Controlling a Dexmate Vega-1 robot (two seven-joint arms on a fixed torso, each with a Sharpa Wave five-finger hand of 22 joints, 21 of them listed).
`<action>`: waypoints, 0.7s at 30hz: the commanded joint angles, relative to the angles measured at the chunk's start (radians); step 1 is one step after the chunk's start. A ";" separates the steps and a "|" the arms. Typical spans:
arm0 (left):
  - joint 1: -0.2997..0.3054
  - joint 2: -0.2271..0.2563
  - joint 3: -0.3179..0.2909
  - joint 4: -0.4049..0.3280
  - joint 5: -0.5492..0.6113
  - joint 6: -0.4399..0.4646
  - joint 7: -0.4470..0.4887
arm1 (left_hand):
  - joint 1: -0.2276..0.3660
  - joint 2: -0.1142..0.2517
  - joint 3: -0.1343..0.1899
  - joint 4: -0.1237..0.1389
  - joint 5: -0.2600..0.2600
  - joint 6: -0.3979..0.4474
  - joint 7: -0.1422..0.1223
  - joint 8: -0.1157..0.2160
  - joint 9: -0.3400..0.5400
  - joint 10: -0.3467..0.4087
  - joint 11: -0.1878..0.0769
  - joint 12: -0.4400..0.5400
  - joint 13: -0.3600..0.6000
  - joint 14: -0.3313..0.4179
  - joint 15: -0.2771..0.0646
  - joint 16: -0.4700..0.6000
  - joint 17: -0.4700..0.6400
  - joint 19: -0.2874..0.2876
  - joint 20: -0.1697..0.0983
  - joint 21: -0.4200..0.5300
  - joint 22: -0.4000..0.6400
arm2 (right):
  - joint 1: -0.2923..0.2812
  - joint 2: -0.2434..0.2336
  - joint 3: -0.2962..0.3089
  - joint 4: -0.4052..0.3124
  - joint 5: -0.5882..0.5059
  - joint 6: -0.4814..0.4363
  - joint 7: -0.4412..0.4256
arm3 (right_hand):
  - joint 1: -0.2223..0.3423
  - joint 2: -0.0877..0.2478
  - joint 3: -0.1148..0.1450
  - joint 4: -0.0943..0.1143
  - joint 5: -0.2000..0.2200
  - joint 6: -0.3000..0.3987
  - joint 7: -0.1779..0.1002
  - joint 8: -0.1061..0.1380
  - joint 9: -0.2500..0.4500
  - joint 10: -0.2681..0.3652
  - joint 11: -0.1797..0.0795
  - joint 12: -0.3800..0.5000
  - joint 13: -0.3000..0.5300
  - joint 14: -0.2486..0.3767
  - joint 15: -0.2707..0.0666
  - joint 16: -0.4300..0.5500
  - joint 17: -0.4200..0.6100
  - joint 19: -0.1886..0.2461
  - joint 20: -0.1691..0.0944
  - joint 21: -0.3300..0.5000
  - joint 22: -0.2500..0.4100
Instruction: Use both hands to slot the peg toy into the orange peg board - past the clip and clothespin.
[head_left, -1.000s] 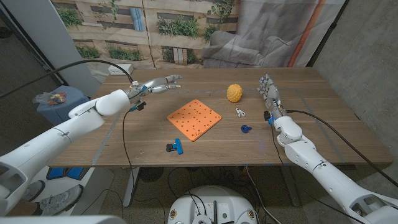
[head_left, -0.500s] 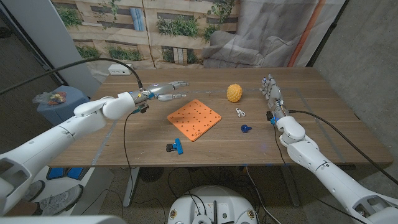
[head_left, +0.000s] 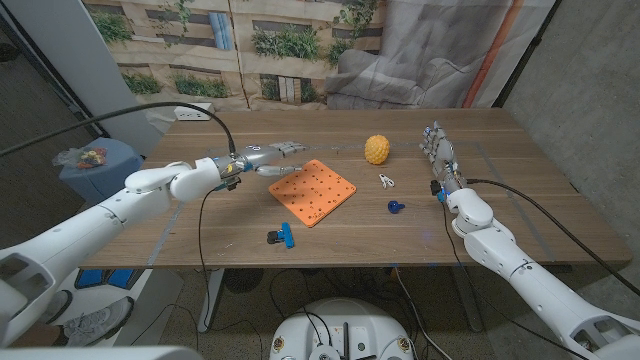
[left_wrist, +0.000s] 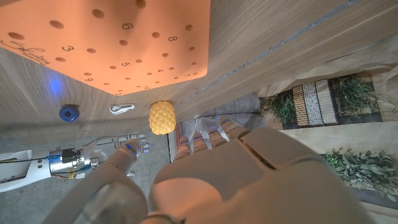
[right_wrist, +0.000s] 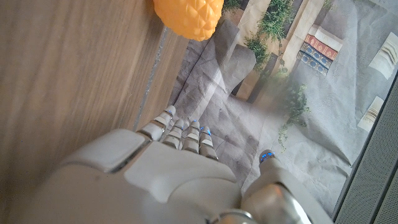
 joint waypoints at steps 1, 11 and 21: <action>-0.027 -0.027 0.062 0.071 0.072 -0.019 0.033 | -0.015 0.092 -0.003 0.009 0.008 -0.007 -0.002 0.009 0.003 -0.017 -0.002 -0.002 0.002 -0.019 -0.068 -0.003 0.001 -0.021 -0.135 0.000 0.005 | -0.011 -0.001 0.003 -0.012 0.000 -0.007 -0.018 | 0.005 0.016 0.004 0.004 0.007 0.003 0.003 0.002 0.001 0.006 0.000 -0.001 0.002 0.007 -0.044 0.006 0.003 0.013 -0.034 0.006 0.002; -0.052 -0.055 0.104 0.126 0.064 -0.029 0.016 | -0.023 0.072 -0.035 0.013 0.008 -0.009 -0.004 0.013 0.003 -0.054 -0.003 -0.002 0.002 -0.059 -0.069 -0.003 0.002 -0.079 -0.151 -0.004 0.006 | -0.015 -0.002 0.005 -0.013 -0.002 -0.010 -0.025 | 0.005 0.017 0.003 0.005 0.006 0.003 0.003 0.002 0.001 0.004 0.001 -0.002 0.002 0.007 -0.043 0.006 0.001 0.011 -0.033 0.006 0.002; -0.061 -0.055 0.131 0.142 0.090 -0.027 0.018 | -0.021 0.063 -0.050 0.008 0.009 0.008 0.002 0.020 0.002 -0.042 0.007 0.008 0.002 -0.043 -0.059 0.007 0.000 -0.081 -0.169 0.005 0.006 | -0.013 -0.001 0.005 -0.008 -0.002 -0.004 -0.020 | 0.005 0.018 0.002 0.006 0.007 0.001 0.004 0.001 0.001 0.002 0.000 -0.003 0.002 0.007 -0.043 0.007 0.000 0.011 -0.033 0.005 0.002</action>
